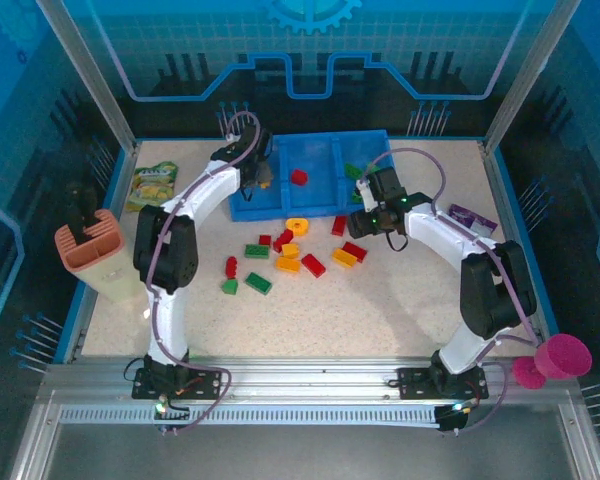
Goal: Sort the legos into containers by color
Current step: Place the lego in the container, then pick up the lego from the center of the table.
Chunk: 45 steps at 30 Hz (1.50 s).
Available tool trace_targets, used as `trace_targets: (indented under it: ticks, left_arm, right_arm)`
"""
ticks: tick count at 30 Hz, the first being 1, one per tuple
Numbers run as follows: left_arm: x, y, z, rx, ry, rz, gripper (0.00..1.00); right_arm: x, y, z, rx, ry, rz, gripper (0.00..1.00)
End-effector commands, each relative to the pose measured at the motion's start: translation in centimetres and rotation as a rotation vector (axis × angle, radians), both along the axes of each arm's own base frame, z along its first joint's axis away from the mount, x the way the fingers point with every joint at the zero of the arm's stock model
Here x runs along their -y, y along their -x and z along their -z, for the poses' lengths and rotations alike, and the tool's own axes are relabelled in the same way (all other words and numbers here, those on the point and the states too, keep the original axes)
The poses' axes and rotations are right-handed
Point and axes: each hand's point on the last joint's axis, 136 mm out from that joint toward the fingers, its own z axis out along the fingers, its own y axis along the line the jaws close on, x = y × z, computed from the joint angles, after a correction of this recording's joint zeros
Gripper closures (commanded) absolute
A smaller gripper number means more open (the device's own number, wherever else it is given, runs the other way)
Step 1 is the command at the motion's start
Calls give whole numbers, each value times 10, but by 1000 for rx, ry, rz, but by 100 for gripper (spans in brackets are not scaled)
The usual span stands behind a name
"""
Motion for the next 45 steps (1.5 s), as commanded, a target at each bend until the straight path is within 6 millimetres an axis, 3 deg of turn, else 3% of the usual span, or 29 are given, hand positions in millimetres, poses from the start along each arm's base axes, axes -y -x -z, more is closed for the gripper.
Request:
trace_targets:
  ticks: [1,8,14,17,22,27,34,40,45]
  left_arm:
    - [-2,-10,-3,-4,16,24,65]
    - [1,-21,8,-18,23,36,61]
    - [5,-27,1,3,28,59,44]
    - [6,-27,-4,11,35,67,40]
    - [10,-25,-17,34,56,93,38]
    - [13,-20,-42,75,64,129,37]
    - [12,-13,-71,141,60,153,36]
    - [11,-7,-79,168,71,159,36]
    - [12,-5,-82,179,83,161,36]
  right_arm:
    - [-14,16,7,-70,-74,-18,30]
    - [-20,26,23,-141,-132,39,28]
    - [-20,27,38,-177,-119,69,26]
    - [-21,24,48,-215,-112,104,29]
    - [-21,20,63,-263,-94,138,27]
    - [-18,16,73,-272,-77,178,22]
    - [-26,22,88,-304,-59,185,22]
    - [-25,38,98,-341,-25,193,26]
    - [-23,35,98,-329,-15,204,38]
